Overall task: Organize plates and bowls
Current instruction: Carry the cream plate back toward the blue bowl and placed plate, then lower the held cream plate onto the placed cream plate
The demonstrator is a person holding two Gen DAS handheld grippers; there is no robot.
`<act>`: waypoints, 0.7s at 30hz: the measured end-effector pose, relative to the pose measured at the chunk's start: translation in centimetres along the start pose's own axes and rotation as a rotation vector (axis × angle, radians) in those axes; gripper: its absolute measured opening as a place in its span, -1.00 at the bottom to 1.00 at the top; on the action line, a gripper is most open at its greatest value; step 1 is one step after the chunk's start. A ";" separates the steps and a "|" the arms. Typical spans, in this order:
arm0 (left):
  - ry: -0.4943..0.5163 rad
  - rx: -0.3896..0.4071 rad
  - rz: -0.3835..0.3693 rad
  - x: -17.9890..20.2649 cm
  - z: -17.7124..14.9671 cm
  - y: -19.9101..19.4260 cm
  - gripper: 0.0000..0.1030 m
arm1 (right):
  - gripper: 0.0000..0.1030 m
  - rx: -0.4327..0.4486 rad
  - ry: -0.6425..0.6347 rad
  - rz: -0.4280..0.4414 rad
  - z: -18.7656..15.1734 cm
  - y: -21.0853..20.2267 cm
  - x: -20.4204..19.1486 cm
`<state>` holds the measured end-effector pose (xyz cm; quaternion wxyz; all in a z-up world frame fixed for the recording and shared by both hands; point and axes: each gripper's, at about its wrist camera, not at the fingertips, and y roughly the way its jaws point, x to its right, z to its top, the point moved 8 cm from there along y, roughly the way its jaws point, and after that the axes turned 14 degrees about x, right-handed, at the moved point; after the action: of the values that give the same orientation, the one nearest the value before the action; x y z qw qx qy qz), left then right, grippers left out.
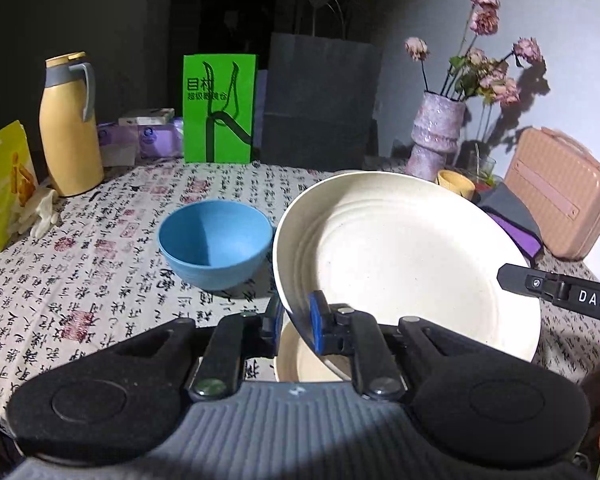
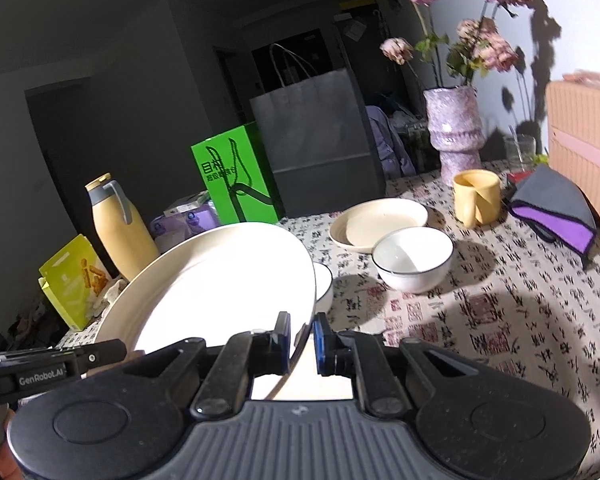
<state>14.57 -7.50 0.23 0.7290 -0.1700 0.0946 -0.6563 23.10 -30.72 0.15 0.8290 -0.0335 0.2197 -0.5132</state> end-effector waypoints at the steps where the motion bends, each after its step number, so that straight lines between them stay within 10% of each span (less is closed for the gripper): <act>1: 0.004 -0.004 0.000 0.1 -0.2 0.1 -0.73 | -0.77 -0.004 0.004 -0.002 -0.3 0.1 0.3; 21: 0.034 -0.112 0.009 0.6 -5.2 3.2 -0.69 | -0.77 -0.066 0.015 -0.045 -5.2 2.0 2.8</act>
<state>15.69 -8.46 -5.75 0.7197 -0.1989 0.1442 -0.6494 23.78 -31.34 -6.08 0.8140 -0.0619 0.2416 -0.5247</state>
